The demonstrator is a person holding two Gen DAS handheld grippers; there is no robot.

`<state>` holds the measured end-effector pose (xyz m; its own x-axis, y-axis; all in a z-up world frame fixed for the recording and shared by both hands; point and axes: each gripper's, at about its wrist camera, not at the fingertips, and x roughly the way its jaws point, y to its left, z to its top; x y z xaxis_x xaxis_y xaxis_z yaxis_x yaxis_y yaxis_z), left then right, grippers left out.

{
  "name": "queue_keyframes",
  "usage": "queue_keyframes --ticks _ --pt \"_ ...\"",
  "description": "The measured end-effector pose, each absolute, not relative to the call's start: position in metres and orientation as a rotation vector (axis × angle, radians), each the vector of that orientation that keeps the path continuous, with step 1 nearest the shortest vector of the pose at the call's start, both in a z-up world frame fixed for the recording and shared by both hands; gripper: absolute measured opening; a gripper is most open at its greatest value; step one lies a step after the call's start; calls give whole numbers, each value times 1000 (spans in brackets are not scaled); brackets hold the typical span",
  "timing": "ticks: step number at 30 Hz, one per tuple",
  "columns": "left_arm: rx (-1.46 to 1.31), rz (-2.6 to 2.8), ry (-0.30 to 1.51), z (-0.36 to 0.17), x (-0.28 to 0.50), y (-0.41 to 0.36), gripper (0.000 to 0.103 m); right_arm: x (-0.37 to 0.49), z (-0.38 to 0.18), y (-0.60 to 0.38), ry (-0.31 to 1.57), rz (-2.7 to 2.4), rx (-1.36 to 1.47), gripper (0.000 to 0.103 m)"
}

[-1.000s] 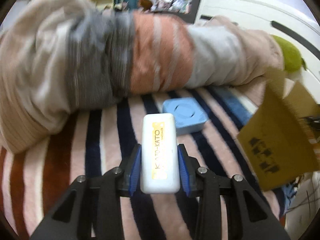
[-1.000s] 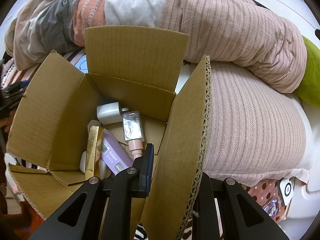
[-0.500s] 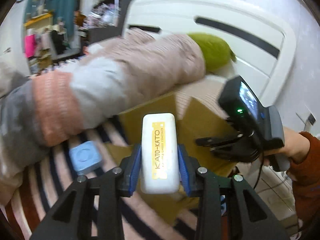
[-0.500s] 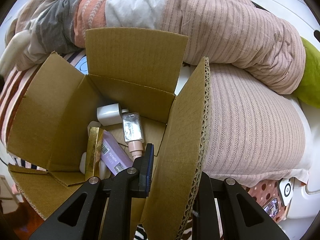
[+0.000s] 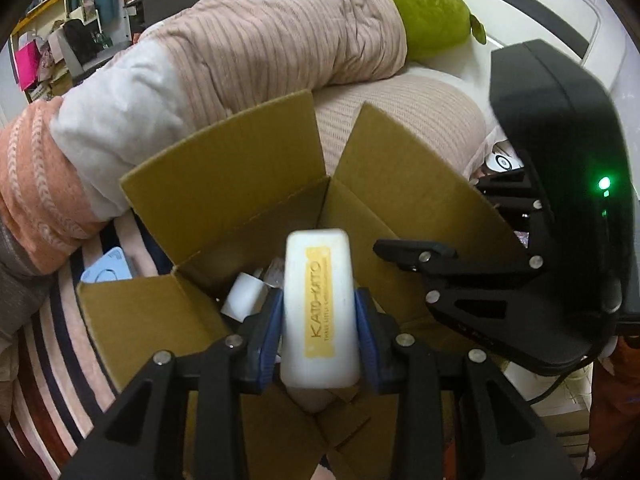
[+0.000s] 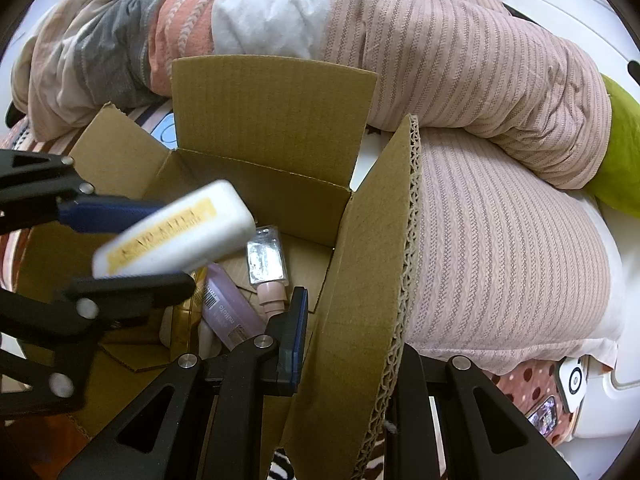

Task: Organize rigid objects
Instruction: 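Carry the white eraser into the box and release it, then lower the left tool and grasp the light-blue square speaker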

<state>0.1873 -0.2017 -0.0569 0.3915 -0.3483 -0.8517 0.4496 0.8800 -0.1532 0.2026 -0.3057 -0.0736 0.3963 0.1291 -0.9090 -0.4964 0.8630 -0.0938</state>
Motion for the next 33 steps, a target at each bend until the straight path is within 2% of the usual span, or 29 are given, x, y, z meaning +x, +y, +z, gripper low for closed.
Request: queue_keyframes --ticks 1,4,7,9,12,17,24,28,33 --pt "102 -509 1047 -56 187 -201 32 203 -74 -305 1099 409 -380 14" --pt "121 -479 1020 -53 186 -201 42 203 -75 -305 1104 410 -380 14" --pt "117 -481 991 -47 181 -194 59 204 -74 -304 1101 407 -382 14" --pt "120 -471 959 -40 174 -188 75 203 -74 -304 1102 406 -380 14" --pt "124 -448 908 -29 162 -174 86 203 -75 -305 1105 405 -378 14" --pt "107 -419 854 -17 144 -140 93 203 -76 -303 1110 398 -384 14" --pt "33 -334 813 -15 131 -68 93 205 -79 -303 1120 392 -387 14" --pt "-30 -245 827 -33 138 -21 93 206 -80 -303 1122 390 -391 14" --pt "-98 -128 912 -84 172 24 93 206 -80 -303 1119 389 -385 14"
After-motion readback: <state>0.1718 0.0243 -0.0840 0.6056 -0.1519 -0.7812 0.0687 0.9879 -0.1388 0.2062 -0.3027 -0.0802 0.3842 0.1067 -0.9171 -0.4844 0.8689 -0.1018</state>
